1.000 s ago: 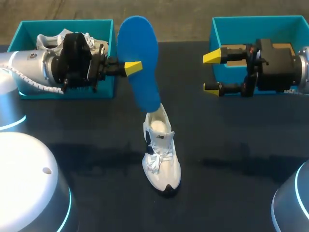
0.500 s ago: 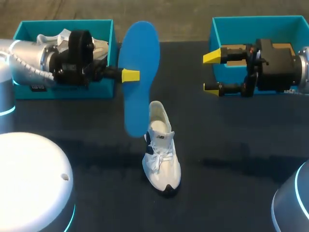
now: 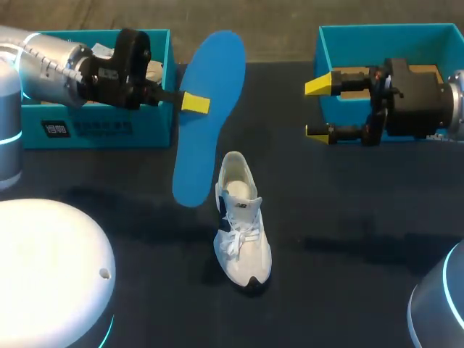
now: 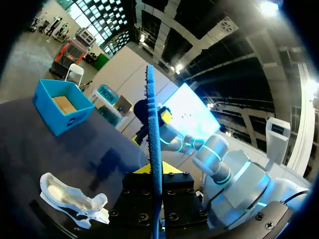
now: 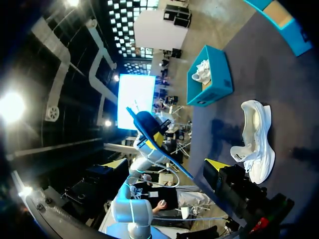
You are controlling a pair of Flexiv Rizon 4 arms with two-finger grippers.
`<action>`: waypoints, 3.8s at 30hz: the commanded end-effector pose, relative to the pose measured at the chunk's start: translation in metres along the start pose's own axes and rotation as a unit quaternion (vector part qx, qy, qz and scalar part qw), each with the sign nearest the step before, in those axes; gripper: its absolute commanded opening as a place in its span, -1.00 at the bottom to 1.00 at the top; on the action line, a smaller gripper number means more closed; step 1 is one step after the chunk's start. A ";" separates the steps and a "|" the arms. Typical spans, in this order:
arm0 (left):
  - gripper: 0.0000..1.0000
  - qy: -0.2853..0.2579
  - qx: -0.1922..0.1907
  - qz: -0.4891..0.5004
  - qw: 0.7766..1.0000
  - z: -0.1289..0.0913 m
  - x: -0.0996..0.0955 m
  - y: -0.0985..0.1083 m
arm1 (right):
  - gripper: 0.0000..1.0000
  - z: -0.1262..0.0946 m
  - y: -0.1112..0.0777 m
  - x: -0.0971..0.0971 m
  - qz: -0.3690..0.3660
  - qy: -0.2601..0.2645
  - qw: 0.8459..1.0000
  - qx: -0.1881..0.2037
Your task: Take the shoe out of the shoebox, open the shoe tongue, remove and reinsert the insole, then place the shoe into the shoebox
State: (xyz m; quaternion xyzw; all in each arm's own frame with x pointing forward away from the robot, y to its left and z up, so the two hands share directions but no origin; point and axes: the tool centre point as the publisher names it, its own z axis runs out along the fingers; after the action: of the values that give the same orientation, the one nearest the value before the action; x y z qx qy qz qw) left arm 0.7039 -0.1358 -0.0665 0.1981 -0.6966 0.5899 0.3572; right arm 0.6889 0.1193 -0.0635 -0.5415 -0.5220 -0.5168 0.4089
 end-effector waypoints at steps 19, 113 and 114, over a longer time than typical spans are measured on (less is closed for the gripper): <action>-1.00 0.030 0.129 -0.142 0.981 0.000 0.001 0.003 | 1.00 0.001 0.000 0.000 0.001 -0.001 1.000 -0.001; -1.00 0.042 0.174 -0.307 0.935 -0.004 -0.021 0.005 | 1.00 0.158 -0.031 0.111 -0.117 -0.681 0.723 -0.012; -1.00 0.042 0.174 -0.307 0.935 -0.004 -0.021 0.005 | 1.00 0.158 -0.031 0.110 -0.116 -0.682 0.722 -0.011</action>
State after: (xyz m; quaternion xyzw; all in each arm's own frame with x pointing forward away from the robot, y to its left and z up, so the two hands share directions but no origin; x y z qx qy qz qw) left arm 0.7164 -0.1335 -0.0848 0.4362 -0.4724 0.5706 0.5108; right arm 0.6709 0.2875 0.0200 -0.6780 -0.7221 -0.1246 -0.0579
